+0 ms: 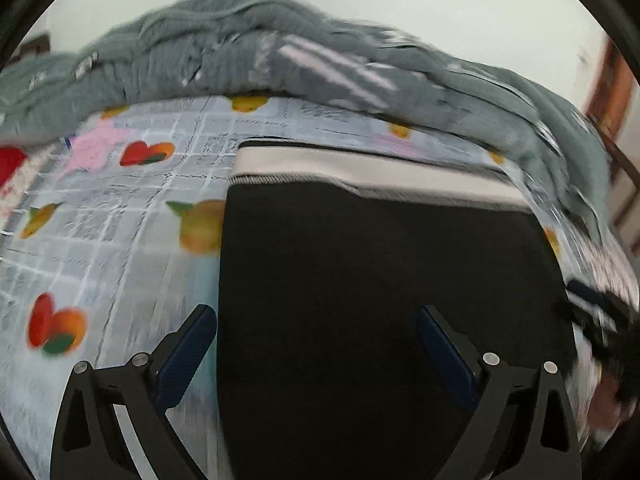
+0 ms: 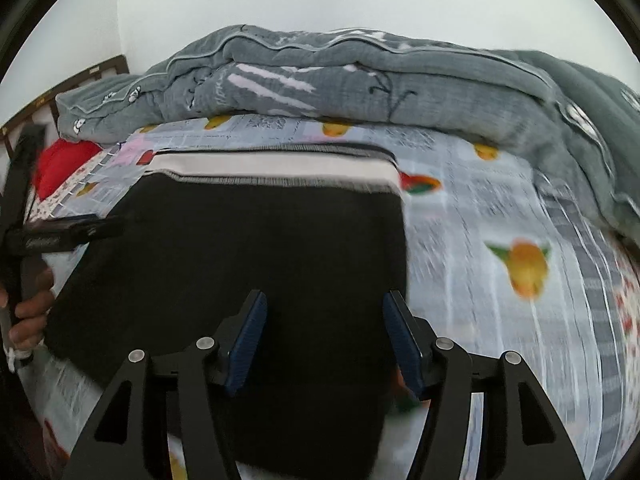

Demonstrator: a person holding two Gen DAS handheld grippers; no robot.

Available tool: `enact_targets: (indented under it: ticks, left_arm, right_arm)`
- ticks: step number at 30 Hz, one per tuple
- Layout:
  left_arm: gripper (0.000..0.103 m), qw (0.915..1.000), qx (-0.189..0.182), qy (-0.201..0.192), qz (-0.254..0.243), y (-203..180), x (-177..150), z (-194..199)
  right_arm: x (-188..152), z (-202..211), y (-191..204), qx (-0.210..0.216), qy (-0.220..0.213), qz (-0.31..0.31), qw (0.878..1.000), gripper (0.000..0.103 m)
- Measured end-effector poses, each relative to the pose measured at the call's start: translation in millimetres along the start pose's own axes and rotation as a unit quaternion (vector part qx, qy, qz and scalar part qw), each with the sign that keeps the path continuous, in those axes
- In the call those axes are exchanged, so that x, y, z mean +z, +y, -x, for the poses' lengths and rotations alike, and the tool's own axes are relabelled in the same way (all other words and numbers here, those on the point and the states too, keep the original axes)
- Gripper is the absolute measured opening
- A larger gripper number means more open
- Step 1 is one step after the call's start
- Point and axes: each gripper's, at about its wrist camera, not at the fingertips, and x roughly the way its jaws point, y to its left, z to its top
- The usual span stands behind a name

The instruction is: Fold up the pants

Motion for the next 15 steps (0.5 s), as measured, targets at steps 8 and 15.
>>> enact_targets:
  ticks: [8,15]
  left_arm:
    - [0.099,0.9969,0.022,-0.027,-0.070,-2.9,-85.1,57.5]
    - [0.081,0.9912,0.043,0.001,-0.125,4.3,-115.4,66.7]
  right_arm:
    - [-51.1,22.2,-10.5,0.005,0.018,-0.054,0.998,0.060]
    - [-64.9,34.3,-2.9,0.007,0.017,-0.058,0.998,0.060]
